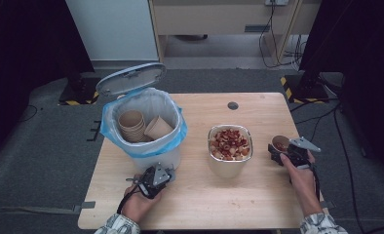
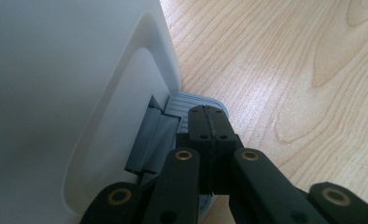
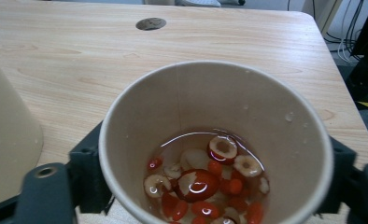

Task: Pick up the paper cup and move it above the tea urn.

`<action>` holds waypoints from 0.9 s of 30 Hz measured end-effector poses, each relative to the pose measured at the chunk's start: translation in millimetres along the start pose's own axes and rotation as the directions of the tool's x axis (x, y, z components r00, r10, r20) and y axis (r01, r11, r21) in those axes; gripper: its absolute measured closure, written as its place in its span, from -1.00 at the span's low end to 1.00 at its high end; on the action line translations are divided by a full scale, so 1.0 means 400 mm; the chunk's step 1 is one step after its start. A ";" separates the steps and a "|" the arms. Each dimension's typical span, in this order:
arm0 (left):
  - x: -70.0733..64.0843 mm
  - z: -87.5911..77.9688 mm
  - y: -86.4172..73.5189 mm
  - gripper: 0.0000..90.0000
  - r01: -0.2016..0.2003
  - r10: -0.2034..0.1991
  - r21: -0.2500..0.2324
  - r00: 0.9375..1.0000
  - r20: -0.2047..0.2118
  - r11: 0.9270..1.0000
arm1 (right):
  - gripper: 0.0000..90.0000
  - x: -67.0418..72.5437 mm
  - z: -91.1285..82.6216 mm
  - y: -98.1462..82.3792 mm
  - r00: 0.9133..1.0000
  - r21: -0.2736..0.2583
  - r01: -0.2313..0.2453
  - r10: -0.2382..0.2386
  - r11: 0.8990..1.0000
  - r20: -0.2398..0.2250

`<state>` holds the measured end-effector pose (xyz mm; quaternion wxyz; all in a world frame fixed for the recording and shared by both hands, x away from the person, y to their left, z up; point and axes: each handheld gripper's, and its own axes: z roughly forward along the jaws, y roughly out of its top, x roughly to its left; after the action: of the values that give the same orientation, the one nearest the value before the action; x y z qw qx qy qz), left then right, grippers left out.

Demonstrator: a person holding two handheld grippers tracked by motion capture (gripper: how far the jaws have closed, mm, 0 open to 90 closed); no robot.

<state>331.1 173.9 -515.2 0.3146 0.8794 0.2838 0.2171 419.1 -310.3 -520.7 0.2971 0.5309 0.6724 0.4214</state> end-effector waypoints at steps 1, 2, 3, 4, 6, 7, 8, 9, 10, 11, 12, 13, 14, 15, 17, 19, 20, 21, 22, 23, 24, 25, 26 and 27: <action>0.000 0.000 0.000 1.00 0.000 0.000 0.000 1.000 0.000 1.000 | -0.47 0.000 0.000 0.000 1.000 0.001 0.010 -0.010 1.000 -0.003; 0.000 0.000 0.000 1.00 0.001 -0.001 0.000 1.000 0.001 1.000 | -0.45 -0.001 -0.001 -0.001 1.000 0.003 0.020 -0.020 1.000 -0.004; 0.000 0.001 0.000 1.00 0.005 -0.005 -0.004 1.000 0.001 1.000 | -0.42 -0.003 -0.002 -0.001 1.000 0.004 0.028 -0.028 1.000 -0.001; 0.001 0.000 0.000 0.99 0.001 -0.001 0.000 1.000 0.001 1.000 | -0.41 -0.005 -0.003 -0.001 1.000 0.004 0.030 -0.030 1.000 -0.009; 0.000 0.000 0.000 0.99 -0.001 0.001 0.001 1.000 0.000 1.000 | -0.38 -0.008 -0.005 -0.001 0.999 0.007 0.037 -0.037 0.999 -0.018; 0.000 0.000 0.000 0.99 -0.001 0.001 0.001 1.000 0.000 1.000 | -0.38 -0.008 -0.005 -0.001 0.999 0.007 0.037 -0.037 0.999 -0.018; 0.001 0.000 0.000 1.00 0.002 -0.002 0.000 1.000 0.002 1.000 | -0.36 -0.009 -0.009 0.001 0.999 0.004 0.042 -0.042 0.999 -0.027; 0.001 0.000 0.000 0.99 0.003 -0.003 0.000 1.000 0.002 1.000 | -0.36 -0.009 -0.010 0.003 0.998 0.003 0.054 -0.054 0.999 -0.031; 0.001 0.000 0.000 1.00 0.003 -0.003 0.000 1.000 0.002 1.000 | -0.36 -0.009 -0.010 0.003 0.998 0.003 0.054 -0.054 0.999 -0.031; 0.001 0.000 0.000 1.00 0.003 -0.003 0.000 1.000 0.001 1.000 | -0.34 -0.007 -0.017 0.010 0.997 -0.009 0.068 -0.069 0.998 -0.037; 0.001 0.000 0.000 1.00 0.002 -0.002 0.000 1.000 0.001 1.000 | -0.33 -0.006 -0.020 0.013 0.997 -0.017 0.071 -0.072 0.997 -0.042; 0.001 0.000 0.000 1.00 0.002 -0.002 0.000 1.000 0.001 1.000 | -0.33 -0.004 -0.024 0.017 0.996 -0.026 0.074 -0.075 0.997 -0.045; 0.000 0.000 0.000 1.00 0.002 -0.002 0.000 1.000 0.001 1.000 | -0.33 -0.001 -0.027 0.022 0.996 -0.031 0.073 -0.075 0.997 -0.052; 0.000 0.000 0.000 1.00 0.002 -0.002 0.000 1.000 0.001 1.000 | -0.33 -0.001 -0.027 0.022 0.996 -0.031 0.073 -0.075 0.997 -0.052; 0.000 0.000 0.000 1.00 0.000 0.000 0.001 1.000 -0.001 1.000 | -0.33 0.004 -0.034 0.030 0.994 -0.034 0.085 -0.087 0.996 -0.063; 0.000 0.000 0.000 0.99 0.002 -0.002 -0.001 1.000 0.001 1.000 | -0.33 0.014 -0.045 0.042 0.992 -0.038 0.095 -0.098 0.995 -0.076; 0.000 0.000 0.000 1.00 0.003 -0.003 -0.001 1.000 0.001 1.000 | -0.33 0.016 -0.049 0.046 0.991 -0.034 0.102 -0.104 0.994 -0.082; 0.000 0.000 0.000 1.00 0.003 -0.003 -0.001 1.000 0.001 1.000 | -0.33 0.016 -0.049 0.046 0.991 -0.034 0.102 -0.104 0.994 -0.082; 0.001 0.000 -0.001 1.00 0.004 -0.004 -0.001 1.000 0.002 1.000 | -0.33 0.018 -0.052 0.049 0.991 -0.034 0.105 -0.107 0.994 -0.084; 0.001 0.000 -0.001 1.00 0.004 -0.004 -0.002 1.000 0.002 1.000 | -0.33 0.019 -0.056 0.054 0.990 -0.034 0.111 -0.114 0.993 -0.087; 0.001 0.000 0.000 0.99 0.004 -0.004 -0.001 1.000 0.002 1.000 | -0.33 0.020 -0.058 0.058 0.989 -0.034 0.113 -0.116 0.993 -0.090; 0.001 0.000 -0.001 1.00 0.004 -0.004 -0.001 1.000 0.003 1.000 | -0.33 0.021 -0.064 0.068 0.987 -0.036 0.124 -0.127 0.992 -0.095; 0.001 0.000 -0.001 1.00 0.004 -0.004 -0.001 1.000 0.003 1.000 | -0.32 0.021 -0.065 0.072 0.986 -0.037 0.131 -0.134 0.991 -0.095; 0.001 0.000 0.000 1.00 0.005 -0.005 -0.001 1.000 0.003 1.000 | -0.32 0.021 -0.065 0.072 0.986 -0.037 0.131 -0.134 0.991 -0.095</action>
<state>331.4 174.4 -515.2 0.3160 0.8788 0.2855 0.2152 408.0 -306.5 -482.7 0.2993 0.4592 0.7135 0.4364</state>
